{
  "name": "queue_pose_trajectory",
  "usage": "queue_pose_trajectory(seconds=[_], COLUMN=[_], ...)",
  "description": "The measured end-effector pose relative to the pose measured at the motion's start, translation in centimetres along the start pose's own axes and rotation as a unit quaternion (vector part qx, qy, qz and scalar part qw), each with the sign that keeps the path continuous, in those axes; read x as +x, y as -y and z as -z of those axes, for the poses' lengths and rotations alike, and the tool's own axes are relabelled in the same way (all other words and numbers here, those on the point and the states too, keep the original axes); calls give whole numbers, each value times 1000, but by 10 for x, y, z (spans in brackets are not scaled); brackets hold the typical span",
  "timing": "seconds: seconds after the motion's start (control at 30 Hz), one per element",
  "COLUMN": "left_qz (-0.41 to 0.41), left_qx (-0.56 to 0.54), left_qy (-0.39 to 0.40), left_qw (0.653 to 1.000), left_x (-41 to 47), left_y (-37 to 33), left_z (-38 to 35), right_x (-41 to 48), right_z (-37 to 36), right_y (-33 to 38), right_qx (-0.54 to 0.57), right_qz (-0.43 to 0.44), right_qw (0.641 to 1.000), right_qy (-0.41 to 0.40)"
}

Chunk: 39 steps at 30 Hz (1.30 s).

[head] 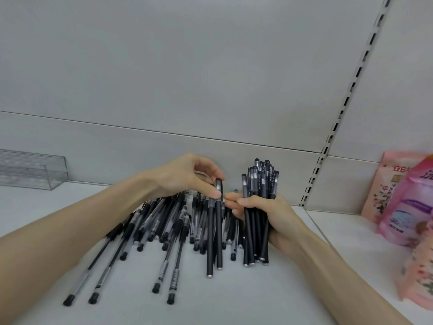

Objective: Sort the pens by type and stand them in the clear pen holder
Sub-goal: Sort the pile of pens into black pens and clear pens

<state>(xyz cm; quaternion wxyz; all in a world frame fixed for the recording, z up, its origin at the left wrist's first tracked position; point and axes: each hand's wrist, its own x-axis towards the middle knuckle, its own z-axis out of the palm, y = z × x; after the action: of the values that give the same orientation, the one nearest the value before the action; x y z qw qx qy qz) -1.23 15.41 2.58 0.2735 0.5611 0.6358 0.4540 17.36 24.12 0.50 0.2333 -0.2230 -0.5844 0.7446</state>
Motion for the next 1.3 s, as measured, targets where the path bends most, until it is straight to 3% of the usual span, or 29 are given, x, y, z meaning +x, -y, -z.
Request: queue_pose_trajectory(seconds=[0.1,0.23,0.37,0.47,0.57,0.73,0.83,1.1,1.3], left_qz=[-21,-59,-80,-45,7,8,3,-6,-24], left_qx=[-57,-53,-63,68,209,268,287,384,382], left_qy=[-30,-52,-71,-24,61,104,116,127,119], left_qw=[998,995,992,996,976,958,951,915,916], left_x=[2,8,6,0,-1,10,20,28,27], left_y=[-10,-24,-17,-1,11,14,15,18,25], left_z=[2,-14,-20,-17,-20,-28,-31,-34,-33], right_x=[-4,-7,-8,-11,-13,-9,-7,-2,2], right_z=[-4,-5,3,11,16,23,23,24,22], right_y=[0,1,5,8,12,13,8,0,-6], right_qx=[54,75,64,31,-76,-158,-212,-204,-192], right_qz=[-10,-1,20,45,112,222,230,216,196], right_qw=[997,990,996,998,989,948,939,945,952], right_qy=[62,120,62,7,-60,-163,-145,-139,-135])
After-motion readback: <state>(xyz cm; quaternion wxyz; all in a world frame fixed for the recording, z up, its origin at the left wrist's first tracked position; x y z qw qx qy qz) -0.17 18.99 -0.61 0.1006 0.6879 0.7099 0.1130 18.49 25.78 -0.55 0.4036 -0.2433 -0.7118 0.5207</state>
